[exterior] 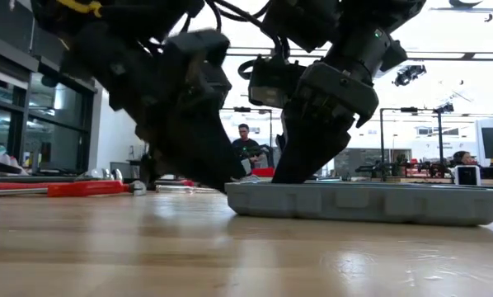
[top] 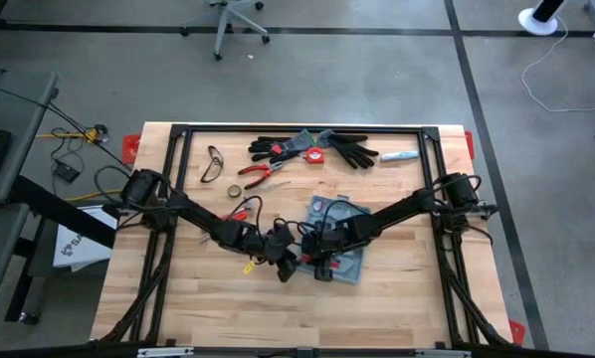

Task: Prefit tool cases
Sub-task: Remove the set of screwdriver bits from the gray tool box

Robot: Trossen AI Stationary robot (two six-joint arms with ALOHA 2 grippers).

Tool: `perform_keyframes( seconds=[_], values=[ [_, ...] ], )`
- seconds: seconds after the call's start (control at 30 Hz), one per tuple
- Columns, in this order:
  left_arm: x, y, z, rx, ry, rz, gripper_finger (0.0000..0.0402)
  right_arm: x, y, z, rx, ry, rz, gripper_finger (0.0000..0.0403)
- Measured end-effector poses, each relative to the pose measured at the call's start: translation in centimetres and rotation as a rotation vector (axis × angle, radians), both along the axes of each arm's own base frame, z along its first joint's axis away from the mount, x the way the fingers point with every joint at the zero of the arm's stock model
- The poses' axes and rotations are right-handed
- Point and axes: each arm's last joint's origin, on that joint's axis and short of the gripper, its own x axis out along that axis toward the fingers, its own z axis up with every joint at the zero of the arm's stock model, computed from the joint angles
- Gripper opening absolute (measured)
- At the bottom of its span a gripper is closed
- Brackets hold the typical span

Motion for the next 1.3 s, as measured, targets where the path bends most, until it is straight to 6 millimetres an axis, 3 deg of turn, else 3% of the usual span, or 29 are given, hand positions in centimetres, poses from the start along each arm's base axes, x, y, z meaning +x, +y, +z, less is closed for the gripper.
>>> perform_keyframes(
  seconds=[0.37,0.5,0.8,1.03,1.3],
  values=[
    [-1.7,-1.9,4.5,0.002,-0.1,-0.014,0.0105,0.0,0.0,-0.3,0.016,0.018,-0.035,0.0127],
    [-2.6,-2.2,5.0,0.025,-0.066,0.008,0.0105,-0.1,0.0,-0.3,0.032,0.029,-0.068,0.0076],
    [-3.7,-3.3,5.1,0.049,-0.036,0.023,0.0105,-0.3,0.5,0.2,0.084,0.033,-0.156,0.0076],
    [-4.0,-3.7,5.0,0.072,-0.026,0.026,0.0105,-1.3,0.1,3.3,0.123,0.014,-0.185,0.0076],
    [-4.2,-3.6,4.8,0.096,-0.001,0.031,0.0105,-1.7,0.0,7.8,0.191,-0.123,-0.208,0.0076]
  ],
)
